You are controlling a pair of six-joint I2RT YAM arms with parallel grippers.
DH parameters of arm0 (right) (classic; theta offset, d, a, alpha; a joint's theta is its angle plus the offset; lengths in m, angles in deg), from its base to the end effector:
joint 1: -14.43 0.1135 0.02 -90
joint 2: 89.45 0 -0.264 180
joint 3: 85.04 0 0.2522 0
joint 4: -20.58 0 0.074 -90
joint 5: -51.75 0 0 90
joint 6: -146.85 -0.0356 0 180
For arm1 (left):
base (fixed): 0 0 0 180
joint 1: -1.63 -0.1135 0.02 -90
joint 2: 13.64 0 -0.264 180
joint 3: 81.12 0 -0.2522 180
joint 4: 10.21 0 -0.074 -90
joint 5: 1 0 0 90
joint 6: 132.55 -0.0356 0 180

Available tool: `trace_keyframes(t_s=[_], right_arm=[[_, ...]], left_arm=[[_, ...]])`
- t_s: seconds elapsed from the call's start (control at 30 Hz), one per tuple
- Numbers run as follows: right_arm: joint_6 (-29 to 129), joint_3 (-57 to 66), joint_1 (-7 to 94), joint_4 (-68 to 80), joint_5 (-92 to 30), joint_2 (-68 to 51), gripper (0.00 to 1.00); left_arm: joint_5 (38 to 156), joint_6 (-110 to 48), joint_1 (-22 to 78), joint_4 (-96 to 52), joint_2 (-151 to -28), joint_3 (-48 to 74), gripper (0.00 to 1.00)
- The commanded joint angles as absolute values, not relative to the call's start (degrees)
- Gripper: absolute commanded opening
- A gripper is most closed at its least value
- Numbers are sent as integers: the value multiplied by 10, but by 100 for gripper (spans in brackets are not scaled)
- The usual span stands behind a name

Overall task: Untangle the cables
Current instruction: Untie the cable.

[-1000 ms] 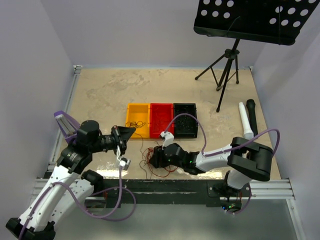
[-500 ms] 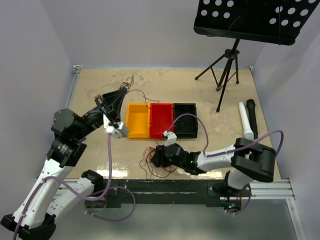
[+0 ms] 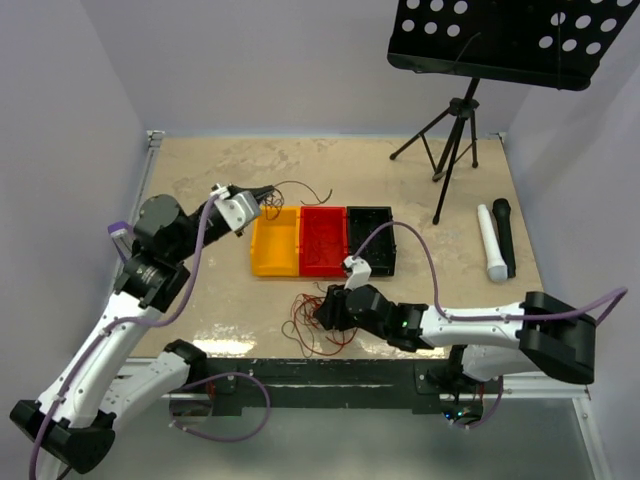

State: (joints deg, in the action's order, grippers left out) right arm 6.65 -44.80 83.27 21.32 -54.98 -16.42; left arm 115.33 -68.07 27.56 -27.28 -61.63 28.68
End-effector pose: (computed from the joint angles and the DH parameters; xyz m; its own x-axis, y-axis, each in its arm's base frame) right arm 0.0986 0.2263 0.1721 -0.7411 0.1236 -0.6599 -0.3681 0.7471 0.5534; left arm 0.1570 -0.0939 0.4145 0.4127 0.2287 -0.8817 0.6775 0.5699 0.4650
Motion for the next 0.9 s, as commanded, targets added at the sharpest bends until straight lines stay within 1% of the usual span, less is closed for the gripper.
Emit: trace_keyframes(t_s=[0.0,0.1,0.13,0.27,0.4,0.57,0.87], right_arm=[[55,-455,838,189,-581,-227,46],[52,-460,839,177,-586,-253,46],[50,-461,839,173,-588,-259,46],[40,-468,839,159,-600,-290,45],[42,-470,839,151,-613,-328,45],[46,-459,839,130,-624,-342,45],[41,-460,839,117,-632,-357,45]], left_arm=[[1136,-548,276,-262,-642,330,0],[1126,-520,276,-249,-658,362,0],[1116,-504,276,-228,-664,369,0],[1057,-450,274,-220,-690,386,0],[1060,-402,271,-188,-702,415,0],[1050,-358,269,-158,-731,434,0],[989,-343,265,-162,-714,472,0]])
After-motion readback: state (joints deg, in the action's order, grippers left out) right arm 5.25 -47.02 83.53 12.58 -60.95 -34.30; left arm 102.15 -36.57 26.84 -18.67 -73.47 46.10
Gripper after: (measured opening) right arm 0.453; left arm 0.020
